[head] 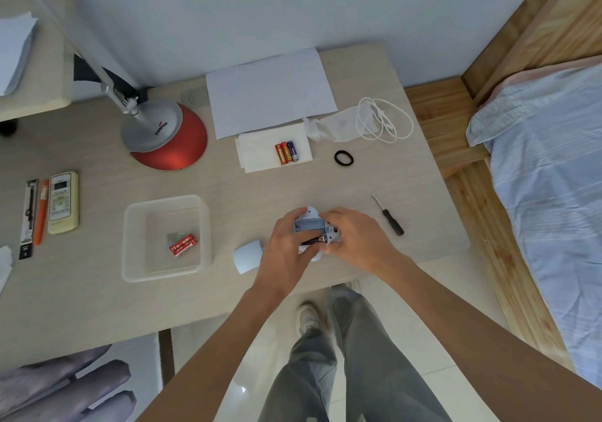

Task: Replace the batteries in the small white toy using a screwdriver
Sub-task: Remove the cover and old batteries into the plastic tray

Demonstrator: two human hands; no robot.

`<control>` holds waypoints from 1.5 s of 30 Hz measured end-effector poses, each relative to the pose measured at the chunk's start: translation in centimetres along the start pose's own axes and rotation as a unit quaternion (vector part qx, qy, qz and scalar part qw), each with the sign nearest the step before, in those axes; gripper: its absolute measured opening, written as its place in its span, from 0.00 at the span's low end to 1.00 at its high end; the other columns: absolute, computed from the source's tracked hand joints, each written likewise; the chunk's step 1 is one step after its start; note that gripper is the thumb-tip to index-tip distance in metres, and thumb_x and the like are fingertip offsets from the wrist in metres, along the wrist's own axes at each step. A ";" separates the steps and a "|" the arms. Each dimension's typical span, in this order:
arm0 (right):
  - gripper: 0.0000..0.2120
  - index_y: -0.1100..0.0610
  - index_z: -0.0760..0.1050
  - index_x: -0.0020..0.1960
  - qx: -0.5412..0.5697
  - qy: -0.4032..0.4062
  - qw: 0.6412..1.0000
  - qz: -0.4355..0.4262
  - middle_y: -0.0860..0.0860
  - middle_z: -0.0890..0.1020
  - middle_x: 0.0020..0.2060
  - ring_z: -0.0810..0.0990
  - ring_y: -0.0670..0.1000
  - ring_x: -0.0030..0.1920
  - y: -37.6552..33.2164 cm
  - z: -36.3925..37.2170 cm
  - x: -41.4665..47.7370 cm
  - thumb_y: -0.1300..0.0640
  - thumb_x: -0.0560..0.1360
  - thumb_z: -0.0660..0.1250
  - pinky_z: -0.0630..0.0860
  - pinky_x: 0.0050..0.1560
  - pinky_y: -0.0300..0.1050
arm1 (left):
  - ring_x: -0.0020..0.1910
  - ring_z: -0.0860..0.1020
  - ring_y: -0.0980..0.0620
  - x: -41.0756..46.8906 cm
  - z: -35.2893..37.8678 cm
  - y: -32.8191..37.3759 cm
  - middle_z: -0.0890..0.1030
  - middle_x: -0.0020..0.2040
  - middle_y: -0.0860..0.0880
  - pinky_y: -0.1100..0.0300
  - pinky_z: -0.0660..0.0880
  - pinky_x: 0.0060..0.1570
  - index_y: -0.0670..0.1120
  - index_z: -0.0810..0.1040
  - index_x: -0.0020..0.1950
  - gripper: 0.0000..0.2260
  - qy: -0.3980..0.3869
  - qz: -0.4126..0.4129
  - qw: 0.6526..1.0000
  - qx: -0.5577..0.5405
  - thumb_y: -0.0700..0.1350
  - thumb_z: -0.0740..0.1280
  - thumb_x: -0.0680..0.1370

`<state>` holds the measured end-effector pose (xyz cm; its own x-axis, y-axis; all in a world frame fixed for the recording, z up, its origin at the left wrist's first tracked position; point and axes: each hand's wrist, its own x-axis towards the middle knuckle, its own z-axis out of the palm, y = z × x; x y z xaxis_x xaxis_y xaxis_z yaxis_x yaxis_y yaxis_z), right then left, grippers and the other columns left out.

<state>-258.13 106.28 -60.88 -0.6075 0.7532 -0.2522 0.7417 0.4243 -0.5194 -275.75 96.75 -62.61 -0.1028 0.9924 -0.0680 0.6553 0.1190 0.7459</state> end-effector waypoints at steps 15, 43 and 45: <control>0.20 0.49 0.81 0.62 0.012 0.000 1.000 0.013 0.44 0.82 0.50 0.82 0.50 0.46 0.4 0.3 0.0 0.50 0.71 0.78 0.81 0.46 0.48 | 0.74 0.73 0.55 -0.7 -0.8 0.7 0.73 0.78 0.53 0.60 0.73 0.72 0.48 0.84 0.67 0.16 0.042 -0.009 0.999 -0.027 0.50 0.73 0.81; 0.24 0.48 0.80 0.65 0.019 -0.009 1.000 0.007 0.44 0.82 0.52 0.81 0.49 0.48 0.7 0.2 0.1 0.52 0.70 0.79 0.77 0.45 0.46 | 0.42 0.79 0.48 -2.7 -17.3 -17.1 0.81 0.43 0.50 0.51 0.77 0.45 0.48 0.87 0.47 0.01 0.101 -0.172 0.957 0.212 0.44 0.77 0.78; 0.24 0.48 0.80 0.66 0.021 -0.010 1.000 0.007 0.43 0.82 0.52 0.81 0.48 0.48 0.6 0.2 0.0 0.52 0.70 0.79 0.78 0.45 0.45 | 0.42 0.80 0.49 -2.7 -17.4 -17.4 0.81 0.44 0.51 0.52 0.78 0.45 0.49 0.87 0.47 0.01 0.092 -0.176 0.955 0.220 0.45 0.77 0.78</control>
<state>-257.75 106.47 -61.40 -0.6028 0.7488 -0.2756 0.7383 0.3924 -0.5486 -299.86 91.44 -63.90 -0.4783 0.8705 -0.1158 0.8022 0.4868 0.3456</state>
